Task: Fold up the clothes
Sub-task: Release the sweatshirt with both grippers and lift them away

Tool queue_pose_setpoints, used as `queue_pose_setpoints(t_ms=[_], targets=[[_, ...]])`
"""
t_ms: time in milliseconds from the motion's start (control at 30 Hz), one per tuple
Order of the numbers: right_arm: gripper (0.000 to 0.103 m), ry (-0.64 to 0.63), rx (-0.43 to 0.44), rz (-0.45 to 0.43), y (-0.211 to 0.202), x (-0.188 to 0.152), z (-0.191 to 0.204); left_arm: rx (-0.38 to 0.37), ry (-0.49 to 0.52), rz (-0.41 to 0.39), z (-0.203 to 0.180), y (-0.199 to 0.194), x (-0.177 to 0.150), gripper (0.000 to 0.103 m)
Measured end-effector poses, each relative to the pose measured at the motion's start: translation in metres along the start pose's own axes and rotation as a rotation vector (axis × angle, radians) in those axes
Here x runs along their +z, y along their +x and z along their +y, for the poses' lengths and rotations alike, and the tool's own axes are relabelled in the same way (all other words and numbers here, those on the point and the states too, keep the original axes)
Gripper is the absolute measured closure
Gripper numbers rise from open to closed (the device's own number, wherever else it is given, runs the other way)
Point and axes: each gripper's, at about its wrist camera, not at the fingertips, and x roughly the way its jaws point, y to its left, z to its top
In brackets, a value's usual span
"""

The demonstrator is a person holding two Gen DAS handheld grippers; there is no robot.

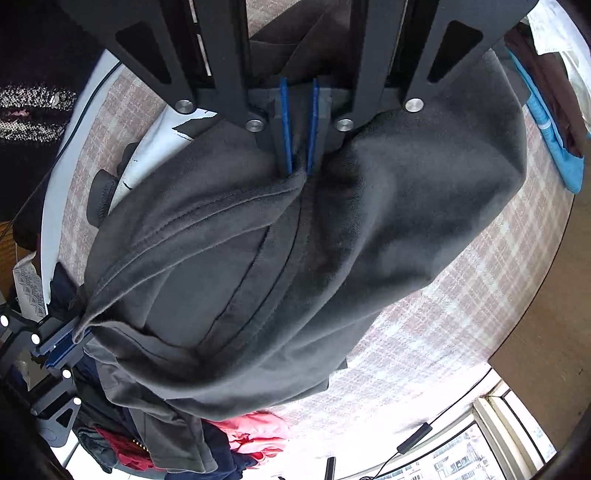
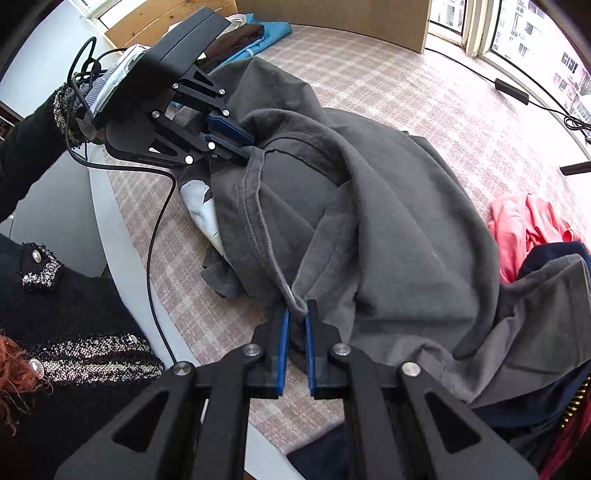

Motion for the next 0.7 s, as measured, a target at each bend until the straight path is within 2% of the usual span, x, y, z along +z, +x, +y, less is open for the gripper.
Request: queue_pose_setpoints(t_ms=[100,133,233,333,433,467,500,533,567,600,667,700], targets=[[0.095,0.026,-0.012,-0.054,-0.012,0.0,-0.002,-0.05,-0.057,-0.074,0.003,-0.033,-0.01,0.1],[0.095,0.034,-0.021,-0.08,-0.02,0.002,-0.003,-0.046,-0.065,-0.106,0.003,-0.049,-0.015,0.1],[0.095,0.053,-0.049,-0.162,-0.046,0.01,-0.008,0.009,-0.12,-0.183,0.017,-0.094,-0.018,0.1],[0.095,0.023,-0.118,-0.249,-0.079,0.044,-0.018,0.055,-0.168,-0.297,0.048,-0.143,0.002,0.1],[0.096,0.008,-0.241,-0.36,-0.108,0.1,-0.038,0.23,-0.192,-0.404,0.085,-0.167,0.047,0.1],[0.096,0.037,-0.309,-0.412,-0.114,0.121,-0.052,0.284,-0.235,-0.415,0.103,-0.164,0.063,0.097],[0.095,0.066,-0.373,-0.449,-0.117,0.142,-0.067,0.337,-0.279,-0.427,0.121,-0.161,0.08,0.084],[0.092,0.1,-0.417,-0.443,-0.112,0.162,-0.084,0.395,-0.323,-0.432,0.138,-0.158,0.097,0.074],[0.09,0.136,-0.426,-0.403,-0.104,0.176,-0.1,0.491,-0.373,-0.37,0.154,-0.147,0.107,0.069],[0.089,0.17,-0.417,-0.36,-0.099,0.183,-0.112,0.516,-0.4,-0.323,0.164,-0.14,0.109,0.077],[0.083,0.181,-0.342,-0.325,-0.095,0.173,-0.123,0.409,-0.407,-0.372,0.166,-0.148,0.084,0.075],[0.066,0.17,-0.305,-0.32,-0.094,0.16,-0.124,0.358,-0.409,-0.394,0.166,-0.152,0.071,0.072]])
